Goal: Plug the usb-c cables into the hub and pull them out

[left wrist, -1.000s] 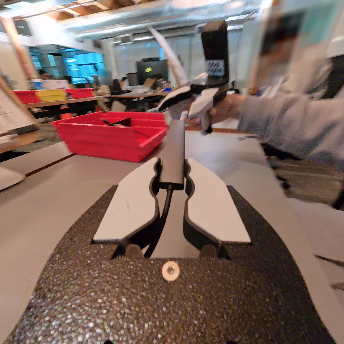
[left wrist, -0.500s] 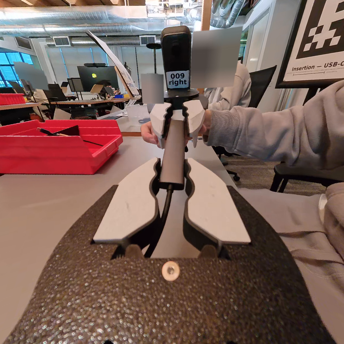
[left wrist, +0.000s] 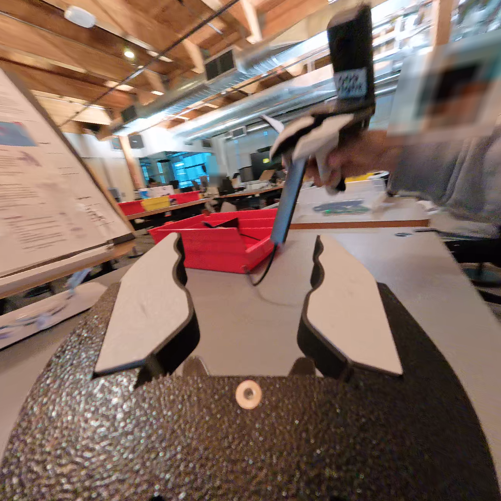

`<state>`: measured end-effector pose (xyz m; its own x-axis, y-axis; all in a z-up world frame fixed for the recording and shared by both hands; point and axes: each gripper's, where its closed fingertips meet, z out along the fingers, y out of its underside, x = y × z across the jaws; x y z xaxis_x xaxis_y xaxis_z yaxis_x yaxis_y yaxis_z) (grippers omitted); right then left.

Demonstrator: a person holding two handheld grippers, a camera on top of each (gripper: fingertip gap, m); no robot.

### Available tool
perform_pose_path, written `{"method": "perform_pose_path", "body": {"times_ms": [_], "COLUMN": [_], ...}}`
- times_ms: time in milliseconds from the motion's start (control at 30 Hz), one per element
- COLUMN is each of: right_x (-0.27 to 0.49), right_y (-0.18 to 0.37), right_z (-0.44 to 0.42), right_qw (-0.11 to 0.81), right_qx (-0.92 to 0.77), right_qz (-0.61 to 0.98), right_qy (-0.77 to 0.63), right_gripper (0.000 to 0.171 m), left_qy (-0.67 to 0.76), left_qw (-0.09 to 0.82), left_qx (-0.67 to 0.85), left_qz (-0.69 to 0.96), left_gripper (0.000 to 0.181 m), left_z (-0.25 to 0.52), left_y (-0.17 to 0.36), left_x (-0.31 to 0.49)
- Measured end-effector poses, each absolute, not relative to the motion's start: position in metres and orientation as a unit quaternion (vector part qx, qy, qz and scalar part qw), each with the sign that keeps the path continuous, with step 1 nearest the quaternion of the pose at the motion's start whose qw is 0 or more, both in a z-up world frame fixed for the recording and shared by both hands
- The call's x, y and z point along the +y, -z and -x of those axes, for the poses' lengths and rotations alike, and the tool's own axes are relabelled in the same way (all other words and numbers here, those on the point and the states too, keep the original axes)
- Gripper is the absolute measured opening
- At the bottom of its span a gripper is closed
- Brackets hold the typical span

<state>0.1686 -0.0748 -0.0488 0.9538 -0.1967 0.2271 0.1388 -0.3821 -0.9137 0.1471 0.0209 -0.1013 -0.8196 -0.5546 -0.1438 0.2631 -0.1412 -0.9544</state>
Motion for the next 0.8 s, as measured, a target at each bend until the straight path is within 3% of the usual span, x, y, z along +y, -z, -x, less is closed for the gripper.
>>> {"method": "perform_pose_path", "body": {"times_ms": [200,400,500,800], "right_x": [-0.113,-0.138,-0.159,-0.177], "right_y": [-0.075,-0.117,-0.103,0.019], "right_z": [-0.260,-0.363,-0.422,-0.502], "right_qw": [0.599,0.530,0.490,0.433], "right_qx": [0.064,0.129,0.178,0.296], "right_qz": [0.754,0.760,0.761,0.774], "right_qy": [0.263,0.354,0.385,0.356], "right_gripper": [0.024,0.023,0.024,0.023], "left_qy": [0.730,0.737,0.743,0.762], "left_qw": [0.271,0.269,0.264,0.254], "left_qx": [0.610,0.601,0.594,0.571], "left_qz": [0.145,0.153,0.159,0.170], "left_gripper": [0.087,0.081,0.078,0.073], "left_z": [-0.155,-0.157,-0.158,-0.160], "left_y": [0.117,0.117,0.116,0.111], "left_x": [0.019,0.021,0.024,0.032]}}
